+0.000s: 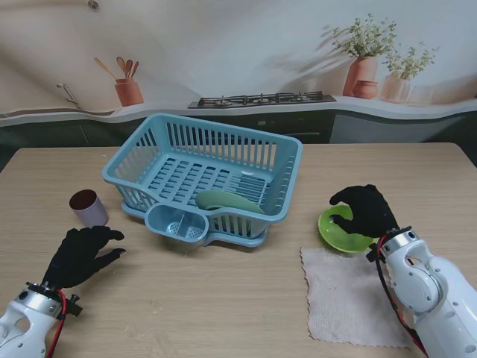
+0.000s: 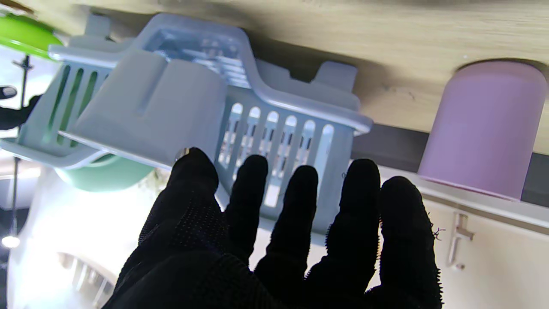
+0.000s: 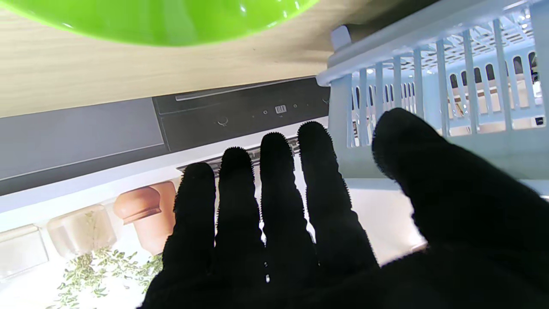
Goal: Clear dishes and wipe the table
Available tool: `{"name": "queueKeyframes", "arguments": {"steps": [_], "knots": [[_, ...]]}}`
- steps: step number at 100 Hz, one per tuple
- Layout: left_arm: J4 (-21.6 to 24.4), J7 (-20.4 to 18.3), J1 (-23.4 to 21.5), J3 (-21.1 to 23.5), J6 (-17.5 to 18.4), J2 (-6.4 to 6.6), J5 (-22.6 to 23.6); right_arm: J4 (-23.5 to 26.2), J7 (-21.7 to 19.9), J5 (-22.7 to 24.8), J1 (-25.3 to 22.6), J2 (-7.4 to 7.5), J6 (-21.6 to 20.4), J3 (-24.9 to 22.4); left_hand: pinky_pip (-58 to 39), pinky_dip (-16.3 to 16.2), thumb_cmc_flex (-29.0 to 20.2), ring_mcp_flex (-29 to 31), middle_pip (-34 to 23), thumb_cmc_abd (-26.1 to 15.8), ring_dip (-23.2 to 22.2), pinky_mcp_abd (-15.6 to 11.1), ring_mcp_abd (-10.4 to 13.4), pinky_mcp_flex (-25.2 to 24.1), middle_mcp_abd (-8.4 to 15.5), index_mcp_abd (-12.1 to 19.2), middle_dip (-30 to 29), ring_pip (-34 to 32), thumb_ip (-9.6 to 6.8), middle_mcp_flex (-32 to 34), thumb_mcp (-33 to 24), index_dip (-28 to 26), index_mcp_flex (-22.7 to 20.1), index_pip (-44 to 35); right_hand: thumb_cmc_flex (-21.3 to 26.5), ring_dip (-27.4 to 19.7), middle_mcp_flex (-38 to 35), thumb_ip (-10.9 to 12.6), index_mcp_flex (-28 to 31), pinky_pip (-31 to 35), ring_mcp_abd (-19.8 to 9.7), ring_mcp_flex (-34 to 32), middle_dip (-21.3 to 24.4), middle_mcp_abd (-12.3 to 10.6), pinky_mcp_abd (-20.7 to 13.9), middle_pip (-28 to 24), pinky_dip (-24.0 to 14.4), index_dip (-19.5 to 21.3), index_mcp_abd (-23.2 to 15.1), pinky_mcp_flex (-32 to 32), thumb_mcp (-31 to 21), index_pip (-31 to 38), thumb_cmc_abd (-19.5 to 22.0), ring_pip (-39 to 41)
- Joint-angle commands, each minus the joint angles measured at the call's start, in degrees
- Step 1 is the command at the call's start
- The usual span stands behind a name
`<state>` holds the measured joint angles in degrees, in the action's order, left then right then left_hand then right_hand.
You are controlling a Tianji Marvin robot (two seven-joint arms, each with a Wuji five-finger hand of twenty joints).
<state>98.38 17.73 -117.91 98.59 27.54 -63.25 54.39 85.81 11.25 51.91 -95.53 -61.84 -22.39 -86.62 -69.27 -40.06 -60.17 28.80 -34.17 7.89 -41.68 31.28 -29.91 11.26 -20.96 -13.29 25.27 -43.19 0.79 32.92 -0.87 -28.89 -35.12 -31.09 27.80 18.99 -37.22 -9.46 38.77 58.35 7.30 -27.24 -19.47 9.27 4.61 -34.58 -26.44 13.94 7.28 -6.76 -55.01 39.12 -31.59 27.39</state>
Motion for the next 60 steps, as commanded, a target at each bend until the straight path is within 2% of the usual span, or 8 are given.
{"name": "queueKeyframes", "arguments": {"steps": [1, 16, 29, 48, 60], "knots": [[0.38, -0.47, -0.34, -0.15, -0.33, -0.21, 0.09, -0.55, -1.35, 0.32, -0.09, 0.29, 0.40, 0.10, 1.10, 0.84, 0.27, -1.14, -0.05, -1.40, 0.26, -0.45, -1.12, -0.81, -0.25, -0.20, -0.83, -0.32, 0.18, -0.74, 0.10, -0.35, -1.02, 0.18, -1.92, -0.90, 1.81, 1.53, -2.29, -1.52, -1.74, 2.83, 1.12, -0.53, -2.43, 1.05, 0.77, 0.19, 0.82, 1.69, -1.13, -1.02, -1.63, -1.35], [0.45, -0.37, -0.48, -0.19, -0.58, -0.21, 0.21, -1.14, -2.24, 0.94, 0.12, 0.54, 1.41, 0.39, 1.09, 0.92, 0.26, -1.12, -0.06, -1.39, 0.25, -0.40, -1.18, -0.87, -0.32, -0.23, -0.83, -0.39, 0.19, -0.68, 0.09, -0.37, -1.01, 0.13, -2.88, -1.21, 3.55, 1.43, -3.44, -3.50, -2.48, 5.16, 1.35, -0.81, -3.44, 1.72, 0.54, 0.14, 0.80, 3.71, -1.06, -2.44, -2.16, -2.09], [0.43, -0.17, -0.56, -0.17, -0.64, -0.22, 0.31, -0.72, -5.29, 0.64, -0.11, 0.85, 2.72, 0.44, 1.09, 0.98, 0.18, -1.11, -0.11, -1.37, 0.25, -0.38, -1.17, -0.90, -0.16, -0.16, -0.81, -0.40, 0.19, -0.65, 0.06, -0.39, -1.01, 0.08, -3.62, -2.33, 6.21, 1.09, -5.37, -7.80, -3.40, 7.88, 2.17, -0.98, -4.42, 3.65, -0.53, 0.05, 0.86, 6.14, 1.36, -5.26, -1.40, -4.06], [0.33, 0.14, -0.64, -0.12, -0.64, -0.24, 0.47, 0.10, -9.23, 0.75, -0.69, 1.40, 3.18, 0.15, 1.11, 1.05, -0.02, -1.14, -0.10, -1.42, 0.24, -0.37, -1.17, -0.97, -0.18, -0.16, -0.81, -0.43, 0.20, -0.65, 0.02, -0.38, -0.97, 0.08, -3.62, -3.15, 9.17, 0.81, -7.63, -11.41, -3.95, 10.32, 2.80, -1.08, -5.02, 5.15, -1.80, -0.28, 1.25, 7.55, 3.44, -8.15, -2.90, -5.57], [0.23, 0.35, -0.67, -0.13, -0.66, -0.25, 0.56, 0.37, -11.18, 2.43, -1.07, 1.91, 2.94, -0.10, 1.05, 1.06, -0.13, -1.08, -0.14, -1.42, 0.25, -0.34, -1.21, -0.92, -0.14, -0.16, -0.80, -0.44, 0.21, -0.56, 0.03, -0.39, -1.05, 0.01, -3.65, -3.49, 10.20, 0.74, -8.17, -13.28, -3.97, 10.92, 3.00, -1.08, -4.97, 5.53, -2.67, -0.31, 1.59, 7.64, 4.65, -9.52, -3.58, -6.05]]}}
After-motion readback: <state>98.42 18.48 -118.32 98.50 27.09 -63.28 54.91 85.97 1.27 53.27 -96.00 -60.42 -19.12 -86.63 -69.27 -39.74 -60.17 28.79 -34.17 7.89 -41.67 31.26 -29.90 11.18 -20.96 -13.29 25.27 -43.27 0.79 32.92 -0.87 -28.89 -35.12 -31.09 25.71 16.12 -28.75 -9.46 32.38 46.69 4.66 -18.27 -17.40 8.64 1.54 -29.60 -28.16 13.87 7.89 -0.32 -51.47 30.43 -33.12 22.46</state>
